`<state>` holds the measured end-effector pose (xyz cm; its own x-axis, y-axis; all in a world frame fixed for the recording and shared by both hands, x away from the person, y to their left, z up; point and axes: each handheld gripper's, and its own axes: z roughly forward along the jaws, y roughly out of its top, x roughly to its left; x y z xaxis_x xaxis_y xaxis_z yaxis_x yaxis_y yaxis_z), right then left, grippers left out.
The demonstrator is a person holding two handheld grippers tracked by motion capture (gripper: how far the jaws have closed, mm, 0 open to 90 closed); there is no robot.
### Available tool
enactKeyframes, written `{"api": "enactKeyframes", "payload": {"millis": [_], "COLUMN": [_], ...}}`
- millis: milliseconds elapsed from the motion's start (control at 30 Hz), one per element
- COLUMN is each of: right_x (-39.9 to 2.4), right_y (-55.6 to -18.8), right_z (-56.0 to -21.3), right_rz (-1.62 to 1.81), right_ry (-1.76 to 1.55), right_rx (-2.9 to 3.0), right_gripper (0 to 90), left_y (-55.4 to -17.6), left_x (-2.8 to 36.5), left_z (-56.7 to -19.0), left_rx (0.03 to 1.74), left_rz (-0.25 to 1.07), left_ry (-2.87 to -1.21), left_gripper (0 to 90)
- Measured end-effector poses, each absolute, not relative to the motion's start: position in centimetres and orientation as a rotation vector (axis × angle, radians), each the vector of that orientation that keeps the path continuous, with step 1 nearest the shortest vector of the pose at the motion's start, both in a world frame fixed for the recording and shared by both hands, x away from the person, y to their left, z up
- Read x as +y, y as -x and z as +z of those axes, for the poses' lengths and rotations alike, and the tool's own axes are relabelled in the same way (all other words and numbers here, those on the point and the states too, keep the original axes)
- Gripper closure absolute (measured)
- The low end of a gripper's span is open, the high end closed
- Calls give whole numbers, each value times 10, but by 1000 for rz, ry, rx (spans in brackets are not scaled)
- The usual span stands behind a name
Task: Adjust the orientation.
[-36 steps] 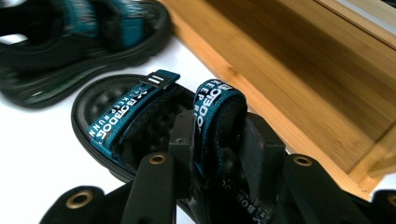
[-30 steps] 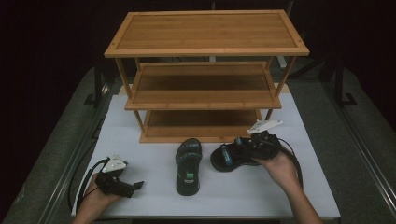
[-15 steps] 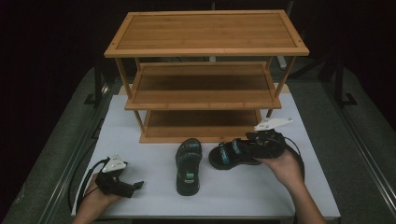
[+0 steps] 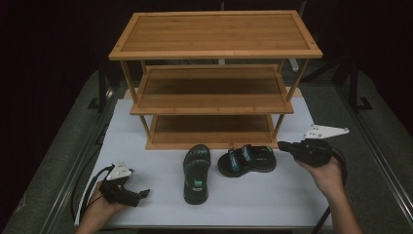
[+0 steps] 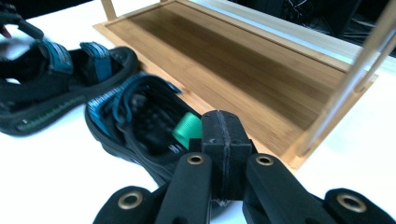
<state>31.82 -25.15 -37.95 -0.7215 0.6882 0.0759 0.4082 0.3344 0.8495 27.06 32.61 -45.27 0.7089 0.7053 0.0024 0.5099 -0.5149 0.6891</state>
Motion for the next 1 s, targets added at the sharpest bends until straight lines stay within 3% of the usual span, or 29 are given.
{"api": "enactKeyframes", "payload": {"millis": [567,1000], "right_x": [-239,-241], "right_y": [-367,-364], "right_z": [-427,-438], "right_rz": [1252,1219], "right_ry": [-981,-1003], "right_rx": [2417,2483], "right_gripper": [896,896], "left_y": [-271,-271], "left_x": [326,326], "left_z": [-453,-453], "left_rx": [921,920], "left_rz": [372,372], "left_ry": [-2228,-2228], "left_gripper": [0,0]}}
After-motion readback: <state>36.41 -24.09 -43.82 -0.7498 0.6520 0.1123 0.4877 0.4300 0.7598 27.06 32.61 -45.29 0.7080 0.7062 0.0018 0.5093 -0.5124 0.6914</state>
